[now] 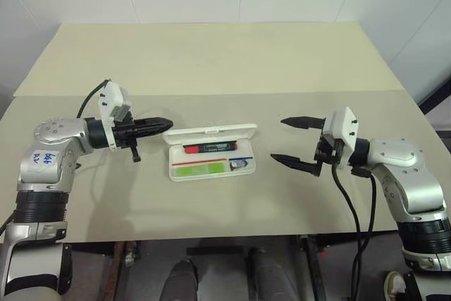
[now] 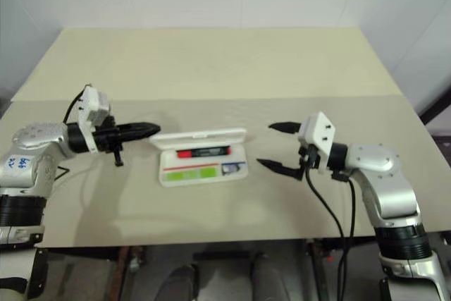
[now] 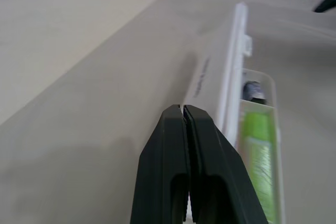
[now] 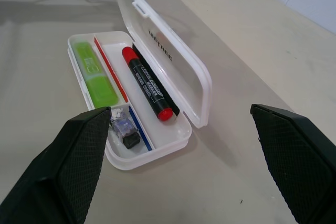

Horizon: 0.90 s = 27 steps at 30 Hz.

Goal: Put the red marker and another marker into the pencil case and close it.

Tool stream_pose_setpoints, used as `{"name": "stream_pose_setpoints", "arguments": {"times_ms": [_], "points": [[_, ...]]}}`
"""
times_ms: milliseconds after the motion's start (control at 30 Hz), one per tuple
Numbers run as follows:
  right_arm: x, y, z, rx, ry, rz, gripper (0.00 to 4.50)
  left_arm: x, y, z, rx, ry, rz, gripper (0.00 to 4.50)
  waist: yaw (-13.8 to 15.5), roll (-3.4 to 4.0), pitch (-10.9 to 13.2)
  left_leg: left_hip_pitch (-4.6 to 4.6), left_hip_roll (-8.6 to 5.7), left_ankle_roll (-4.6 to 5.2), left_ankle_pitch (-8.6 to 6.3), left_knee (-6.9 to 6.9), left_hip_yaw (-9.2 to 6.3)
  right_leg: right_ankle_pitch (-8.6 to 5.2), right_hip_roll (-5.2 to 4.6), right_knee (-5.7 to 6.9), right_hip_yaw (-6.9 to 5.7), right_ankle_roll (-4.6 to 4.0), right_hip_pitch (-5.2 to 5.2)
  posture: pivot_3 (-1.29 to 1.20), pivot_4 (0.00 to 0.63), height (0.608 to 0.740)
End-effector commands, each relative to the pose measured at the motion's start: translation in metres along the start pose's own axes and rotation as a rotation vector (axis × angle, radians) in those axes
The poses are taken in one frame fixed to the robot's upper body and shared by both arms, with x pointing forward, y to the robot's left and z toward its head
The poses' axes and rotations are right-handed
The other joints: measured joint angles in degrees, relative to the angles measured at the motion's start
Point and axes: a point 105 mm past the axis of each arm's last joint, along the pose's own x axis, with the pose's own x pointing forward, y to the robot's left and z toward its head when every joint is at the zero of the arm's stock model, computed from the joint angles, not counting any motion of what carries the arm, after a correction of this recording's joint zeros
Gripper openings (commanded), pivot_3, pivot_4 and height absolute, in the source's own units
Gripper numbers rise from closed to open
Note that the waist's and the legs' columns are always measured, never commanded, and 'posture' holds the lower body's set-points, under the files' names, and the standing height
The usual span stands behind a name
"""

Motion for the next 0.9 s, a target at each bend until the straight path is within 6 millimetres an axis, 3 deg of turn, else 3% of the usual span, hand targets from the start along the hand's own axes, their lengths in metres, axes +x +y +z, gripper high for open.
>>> {"name": "stream_pose_setpoints", "arguments": {"times_ms": [33, 467, 900], "points": [[0.001, 0.002, 0.009, -0.030, -0.034, -0.001, 4.50, 0.005, -0.015, -0.001, 0.064, 0.059, -0.099, 0.02, 0.03, 0.00, 0.00, 0.00, 0.00, 0.00, 0.00, 0.00, 0.00, 0.00, 0.00, 0.00, 0.00, 0.00, 0.00, 0.00, 0.150, 0.740], [0.001, 0.002, 0.008, -0.028, -0.040, -0.034, 4.50, 0.033, -0.045, -0.056, -0.074, 0.198, -0.172, 0.02, -0.01, 0.00, 0.00, 0.00, 0.00, 0.01, 0.00, 0.03, 0.00, -0.01, 0.00, 0.03, 0.01, -0.01, 0.00, 0.00, 0.150, 0.740], [0.006, 0.002, 0.009, -0.025, -0.059, -0.055, 4.50, 0.046, -0.055, -0.064, -0.087, 0.258, -0.196, 0.02, 0.05, 0.04, -0.04, 0.07, 0.00, 0.01, 0.00, 0.05, 0.00, -0.01, 0.00, 0.04, 0.01, -0.01, 0.08, 0.00, 0.150, 0.740]]}}
